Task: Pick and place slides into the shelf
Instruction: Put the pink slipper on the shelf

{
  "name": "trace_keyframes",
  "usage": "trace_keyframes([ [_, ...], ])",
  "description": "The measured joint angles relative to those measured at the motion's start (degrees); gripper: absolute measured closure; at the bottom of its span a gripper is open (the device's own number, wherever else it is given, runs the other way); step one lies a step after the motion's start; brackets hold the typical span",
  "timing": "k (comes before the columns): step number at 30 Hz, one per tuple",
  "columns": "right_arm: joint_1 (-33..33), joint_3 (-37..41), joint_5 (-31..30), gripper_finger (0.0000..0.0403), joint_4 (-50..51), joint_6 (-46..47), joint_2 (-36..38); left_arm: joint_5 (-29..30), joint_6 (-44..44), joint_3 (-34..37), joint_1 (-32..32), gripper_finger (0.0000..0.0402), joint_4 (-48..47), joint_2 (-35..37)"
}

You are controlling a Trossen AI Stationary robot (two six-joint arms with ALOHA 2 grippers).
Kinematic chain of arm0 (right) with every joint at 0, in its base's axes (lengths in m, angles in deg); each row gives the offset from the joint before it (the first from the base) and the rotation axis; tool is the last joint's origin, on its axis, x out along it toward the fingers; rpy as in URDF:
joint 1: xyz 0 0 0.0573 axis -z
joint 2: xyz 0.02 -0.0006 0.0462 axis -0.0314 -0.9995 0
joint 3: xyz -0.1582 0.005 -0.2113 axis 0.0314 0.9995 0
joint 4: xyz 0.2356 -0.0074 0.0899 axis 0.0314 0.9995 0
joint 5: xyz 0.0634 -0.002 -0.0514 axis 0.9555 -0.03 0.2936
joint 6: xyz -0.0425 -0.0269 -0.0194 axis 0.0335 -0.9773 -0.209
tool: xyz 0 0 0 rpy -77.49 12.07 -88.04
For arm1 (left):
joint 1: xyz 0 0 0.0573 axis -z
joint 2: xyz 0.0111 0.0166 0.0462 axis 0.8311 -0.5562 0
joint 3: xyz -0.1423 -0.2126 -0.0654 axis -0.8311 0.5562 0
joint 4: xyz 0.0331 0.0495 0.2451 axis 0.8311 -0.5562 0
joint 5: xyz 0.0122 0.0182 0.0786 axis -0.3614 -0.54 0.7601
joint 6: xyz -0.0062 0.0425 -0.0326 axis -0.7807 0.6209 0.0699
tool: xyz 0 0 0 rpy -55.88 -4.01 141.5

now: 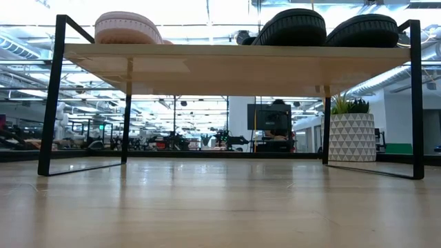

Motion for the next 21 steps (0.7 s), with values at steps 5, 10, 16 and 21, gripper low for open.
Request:
trace_keyframes([
  [5,0.12,-0.02,3.94,0.0345,1.41,3.64,-0.02,2.00,9.44,0.00,3.27,0.0335,4.98,0.43],
  [10,-0.25,-0.13,11.00,0.0345,8.35,10.41,-0.28,7.32,13.53,0.00,5.97,0.0334,5.10,1.69],
  [16,-2.90,-0.11,11.85,0.0345,12.32,16.06,-2.18,14.89,15.75,0.00,6.93,0.0334,3.85,2.53],
  [21,-5.54,-0.11,12.07,0.0345,4.59,21.55,-4.88,19.01,23.78,0.00,6.50,0.0334,3.80,2.64],
])
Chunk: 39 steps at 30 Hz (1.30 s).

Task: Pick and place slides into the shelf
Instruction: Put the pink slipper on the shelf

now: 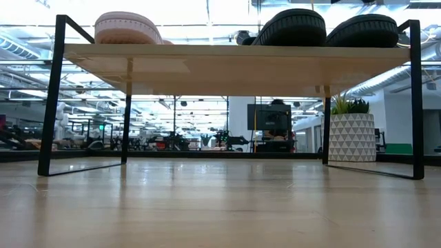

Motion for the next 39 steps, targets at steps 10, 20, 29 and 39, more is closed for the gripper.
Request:
trace_keyframes([
  [10,0.61,0.00,-2.00,0.0345,-8.00,4.92,-2.06,0.10,4.43,1.31,7.47,0.0334,-4.35,0.15],
  [20,3.31,0.00,-1.78,0.0345,-8.72,4.54,-2.04,-0.33,-65.21,19.36,11.94,0.0334,-23.63,-0.06],
  [29,2.39,0.00,-1.58,0.0345,-9.14,2.01,-2.04,-0.46,-117.00,39.69,5.87,0.0334,-23.98,-0.11],
  [39,5.01,-0.02,-1.97,0.0345,-6.23,-6.36,-2.02,0.12,-128.90,43.52,2.83,0.0334,-23.32,-0.07],
])
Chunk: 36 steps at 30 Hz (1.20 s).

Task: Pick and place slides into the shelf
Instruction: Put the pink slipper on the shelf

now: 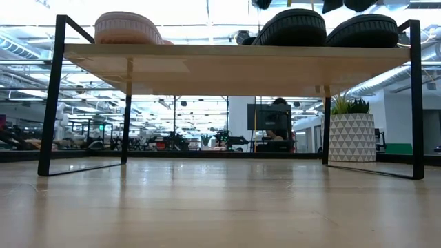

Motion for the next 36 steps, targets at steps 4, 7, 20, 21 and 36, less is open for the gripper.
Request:
trace_keyframes([
  [4,1.45,0.02,-1.00,0.0345,2.36,-3.36,0.00,0.00,1.33,0.00,-1.13,0.0334,0.69,0.02],
  [7,2.86,0.00,-1.51,0.0345,2.97,-4.64,0.00,0.00,1.96,0.00,-1.97,0.0334,0.40,0.02],
  [20,6.61,0.00,0.31,0.0345,2.15,-5.07,2.37,-4.24,4.96,0.00,-3.46,0.0334,3.01,0.07],
  [21,6.79,0.00,0.43,0.0345,2.58,-5.05,2.72,-4.12,5.26,0.00,-3.52,0.0334,3.37,0.07],
  [36,6.85,-0.04,1.66,0.0344,4.52,-5.11,2.99,-0.48,17.42,0.00,-3.43,0.0334,9.53,0.09],
])
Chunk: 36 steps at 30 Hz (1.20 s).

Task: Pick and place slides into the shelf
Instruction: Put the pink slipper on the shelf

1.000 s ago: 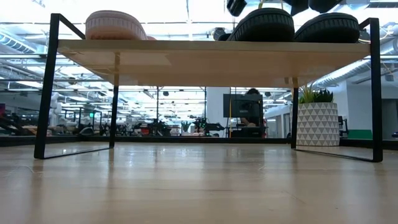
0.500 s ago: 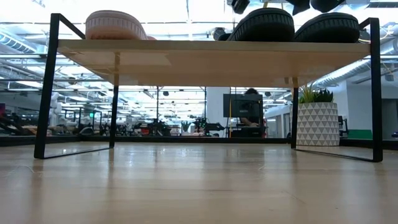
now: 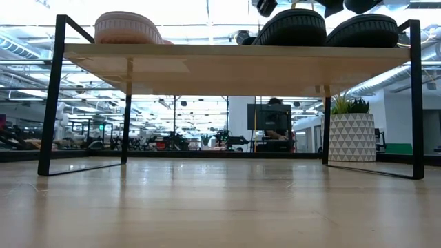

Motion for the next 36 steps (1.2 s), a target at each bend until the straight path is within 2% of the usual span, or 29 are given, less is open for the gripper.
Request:
trace_keyframes([
  [5,0.03,0.00,0.04,0.0344,-0.01,-0.76,0.00,-0.15,-0.90,0.00,0.02,0.0317,0.72,0.00],
  [14,1.74,0.00,0.03,0.0344,-0.06,-1.14,0.00,0.22,3.55,0.00,-0.56,0.0202,10.57,0.00],
  [20,1.92,0.00,0.05,0.0344,0.63,-1.21,0.00,0.51,21.45,0.00,-2.25,0.0182,24.38,0.00],
  [29,1.92,0.00,0.05,0.0344,2.28,-1.37,0.39,0.85,57.37,0.00,-3.70,0.0207,52.83,0.00],
  [32,1.92,0.01,0.05,0.0344,1.96,-1.07,1.10,0.84,62.74,0.00,-4.21,0.0212,57.50,0.00],
  [36,1.90,0.01,0.06,0.0344,2.08,-0.10,1.83,0.72,65.06,0.00,-5.31,0.0213,59.46,0.00],
])
